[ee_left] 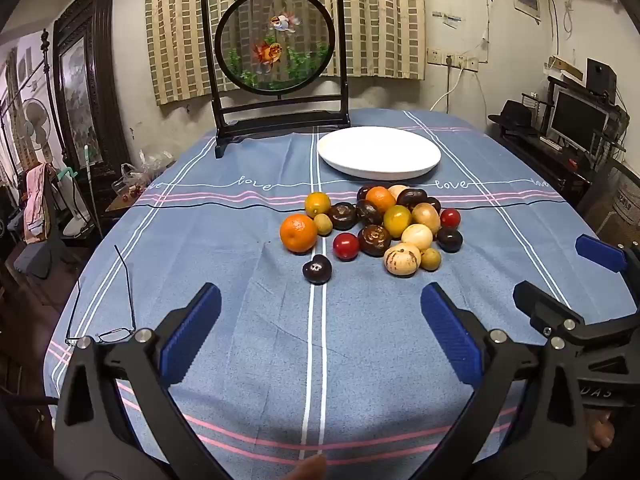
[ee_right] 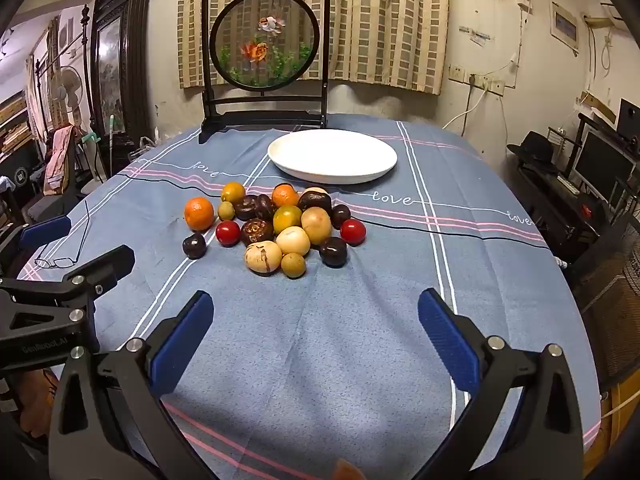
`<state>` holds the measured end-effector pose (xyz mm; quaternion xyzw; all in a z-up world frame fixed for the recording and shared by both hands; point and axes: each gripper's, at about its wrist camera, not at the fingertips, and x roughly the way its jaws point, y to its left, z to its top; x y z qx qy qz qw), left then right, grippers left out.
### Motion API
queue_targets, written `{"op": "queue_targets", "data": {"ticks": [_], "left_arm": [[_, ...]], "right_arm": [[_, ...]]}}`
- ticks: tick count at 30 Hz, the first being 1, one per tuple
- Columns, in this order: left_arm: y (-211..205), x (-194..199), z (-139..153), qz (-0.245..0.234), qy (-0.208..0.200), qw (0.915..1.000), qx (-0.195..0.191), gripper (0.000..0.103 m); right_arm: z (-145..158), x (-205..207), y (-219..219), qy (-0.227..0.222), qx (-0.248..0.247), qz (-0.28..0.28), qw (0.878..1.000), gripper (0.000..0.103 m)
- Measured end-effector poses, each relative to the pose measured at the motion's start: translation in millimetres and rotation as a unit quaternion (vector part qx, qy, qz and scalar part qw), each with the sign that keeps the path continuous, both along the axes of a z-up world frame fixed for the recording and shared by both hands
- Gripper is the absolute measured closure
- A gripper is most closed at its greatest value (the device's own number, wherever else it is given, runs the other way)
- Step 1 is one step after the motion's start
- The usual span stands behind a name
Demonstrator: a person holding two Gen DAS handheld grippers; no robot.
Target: Organize fruits
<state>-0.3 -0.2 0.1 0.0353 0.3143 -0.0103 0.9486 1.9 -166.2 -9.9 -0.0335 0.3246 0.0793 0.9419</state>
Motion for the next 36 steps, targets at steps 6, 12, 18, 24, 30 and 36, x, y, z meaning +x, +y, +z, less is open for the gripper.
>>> {"op": "queue_targets", "data": {"ticks": [6, 12, 18, 24, 30, 36], "left_arm": [[1.1, -1.3, 0.7, 0.001, 0.001, 1.0, -0.002, 0.002], [0.7, -0.9, -0.1, -0.001, 0.003, 1.0, 0.0, 0.002], [1.0, -0.5, -2.6, 0.0, 0.005, 1.0, -0.001, 0.002], [1.6, 0.7, -2.1, 0.001, 0.007, 1.0, -0.003, 0.002], [2.0, 1.3, -4.0, 0.0, 0.009, 1.0, -0.003, 0.002], [1.3, 1.9, -6.0, 0.0, 0.009, 1.0, -0.001, 0.002]], "right_arm": [[-0.7, 0.2, 0.7, 0.001, 0.0, 0.0, 1.0, 0.001], [0.3, 0.9, -0.3, 0.0, -0.001, 0.0, 1.0, 0.001], [1.0, 0.5, 0.5, 0.001, 0.001, 0.0, 1.0, 0.001], [2.4, 1.0, -0.2, -0.001, 0.0, 0.001, 1.0, 0.001], [2.6, 0.1, -0.5, -0.003, 0.0, 0.001, 1.0, 0.001], [2.7, -0.3, -0.9, -0.004, 0.001, 0.0, 1.0, 0.001]]}}
